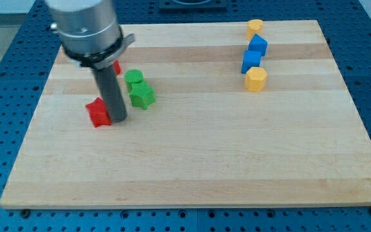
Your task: Move the red star closer to the red circle
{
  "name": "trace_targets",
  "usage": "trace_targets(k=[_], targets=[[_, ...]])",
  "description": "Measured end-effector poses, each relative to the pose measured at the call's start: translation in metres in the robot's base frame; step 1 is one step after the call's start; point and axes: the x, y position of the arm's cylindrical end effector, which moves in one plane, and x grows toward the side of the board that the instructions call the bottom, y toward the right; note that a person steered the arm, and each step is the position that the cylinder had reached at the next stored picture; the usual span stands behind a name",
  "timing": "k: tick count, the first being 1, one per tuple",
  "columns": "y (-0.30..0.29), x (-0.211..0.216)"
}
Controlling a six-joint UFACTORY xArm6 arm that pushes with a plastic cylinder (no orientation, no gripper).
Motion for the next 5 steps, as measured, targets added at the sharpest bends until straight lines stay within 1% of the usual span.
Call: trace_targets(k=[2,5], targets=[[-0.028,0.072],[-0.039,0.005]])
